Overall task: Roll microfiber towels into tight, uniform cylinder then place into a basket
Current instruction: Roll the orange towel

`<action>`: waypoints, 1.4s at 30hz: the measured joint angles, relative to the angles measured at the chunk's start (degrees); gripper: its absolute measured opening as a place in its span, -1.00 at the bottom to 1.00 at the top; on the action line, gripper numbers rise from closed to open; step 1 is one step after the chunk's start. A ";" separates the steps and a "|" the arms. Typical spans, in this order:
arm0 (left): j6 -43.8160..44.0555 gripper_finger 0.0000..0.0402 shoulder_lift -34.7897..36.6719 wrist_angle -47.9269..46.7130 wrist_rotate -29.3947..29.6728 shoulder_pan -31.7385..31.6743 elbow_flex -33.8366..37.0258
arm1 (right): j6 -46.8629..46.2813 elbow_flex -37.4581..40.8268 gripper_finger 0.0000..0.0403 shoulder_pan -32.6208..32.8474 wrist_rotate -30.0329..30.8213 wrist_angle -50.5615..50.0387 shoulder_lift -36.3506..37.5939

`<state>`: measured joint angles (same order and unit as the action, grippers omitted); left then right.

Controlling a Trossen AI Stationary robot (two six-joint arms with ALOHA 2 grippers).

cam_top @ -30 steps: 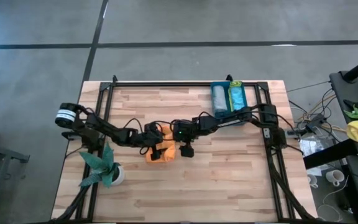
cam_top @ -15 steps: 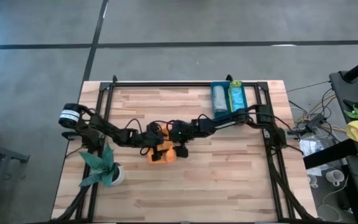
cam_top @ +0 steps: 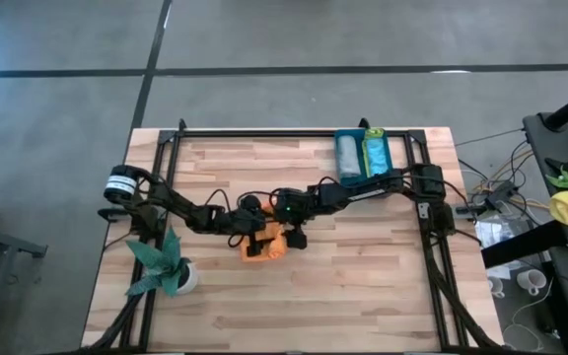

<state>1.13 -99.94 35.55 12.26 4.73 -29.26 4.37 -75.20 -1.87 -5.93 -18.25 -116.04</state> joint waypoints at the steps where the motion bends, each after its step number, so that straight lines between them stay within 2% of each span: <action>1: -0.04 0.75 0.00 0.01 -0.04 0.00 0.01 | 0.89 0.70 0.41 -0.04 0.01 -1.32 0.44; 5: -0.05 0.75 -0.13 0.07 -0.68 -0.02 0.02 | 3.18 4.30 0.42 -0.86 -0.11 -0.84 0.84; 13: -0.23 0.75 -0.22 -0.55 -1.52 -0.80 -1.04 | 4.23 10.74 0.44 -0.90 0.60 16.16 0.83; 19: -0.34 0.75 0.00 -1.02 -0.25 -1.36 -1.66 | 2.32 11.13 0.44 -0.88 0.87 16.58 0.83; 25: -0.06 0.75 0.74 -9.14 1.63 -1.36 -5.05 | -0.07 11.55 0.42 -0.77 0.63 17.04 0.83; 32: -2.75 0.75 2.10 -9.62 1.63 -1.31 -6.72 | -0.29 11.59 0.41 -0.79 0.29 17.02 0.85; 37: -0.04 0.75 2.17 -10.20 1.75 -1.40 -7.87 | -0.13 11.59 0.40 -0.79 -0.27 16.99 0.83; 42: -0.36 0.75 6.52 -18.15 4.92 -1.40 -10.69 | -0.03 10.88 0.40 -0.79 -0.40 16.41 0.79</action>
<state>0.77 -93.42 17.40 17.18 3.33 -39.95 4.34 -64.32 -2.66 -6.33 -1.85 -115.25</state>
